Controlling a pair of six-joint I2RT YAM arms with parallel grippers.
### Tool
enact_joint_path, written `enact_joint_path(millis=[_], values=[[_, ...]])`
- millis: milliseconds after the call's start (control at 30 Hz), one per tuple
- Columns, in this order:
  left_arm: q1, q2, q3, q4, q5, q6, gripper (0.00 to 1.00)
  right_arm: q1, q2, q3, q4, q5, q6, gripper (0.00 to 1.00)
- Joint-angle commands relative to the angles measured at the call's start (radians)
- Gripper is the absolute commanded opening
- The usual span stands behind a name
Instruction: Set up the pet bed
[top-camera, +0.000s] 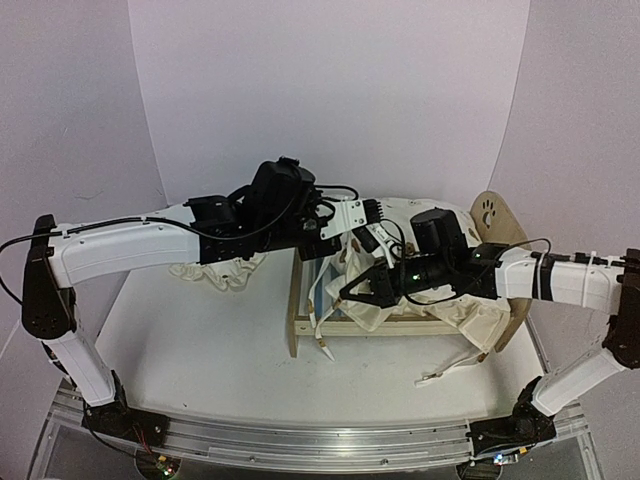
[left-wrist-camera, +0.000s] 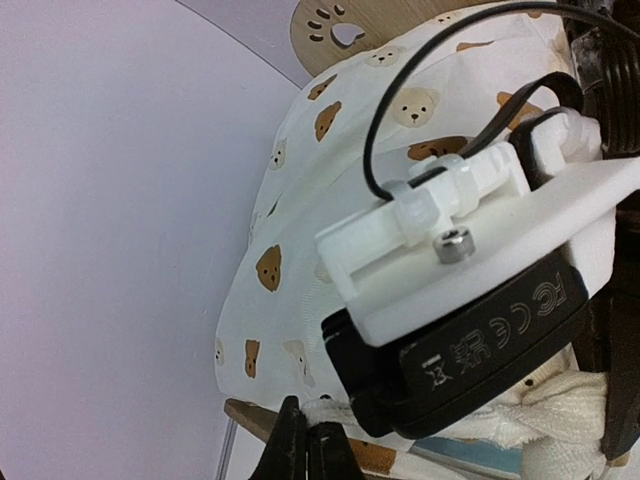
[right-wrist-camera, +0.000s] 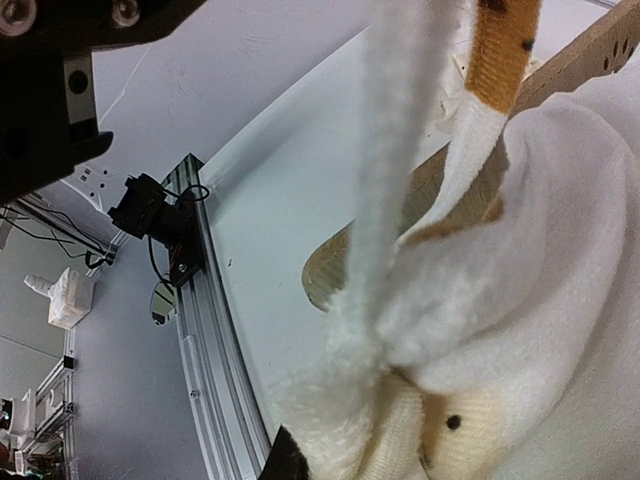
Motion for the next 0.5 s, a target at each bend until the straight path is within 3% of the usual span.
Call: enact_joint_path(millis=[0,233,467], values=[[0.040,-0.068,0.037,0.167,-0.063,0.000,0.00,0.013,0.015,-0.017,-0.097,-0.072,0.002,0.00],[0.041,-0.179,-0.236,0.166,-0.053,-0.175,0.00,0.012,0.020,-0.012,-0.096,-0.085,0.003,0.00],[0.052,-0.165,-0.353,0.171,0.006,-0.326,0.00,0.012,0.040,-0.007,-0.082,-0.105,0.010,0.00]])
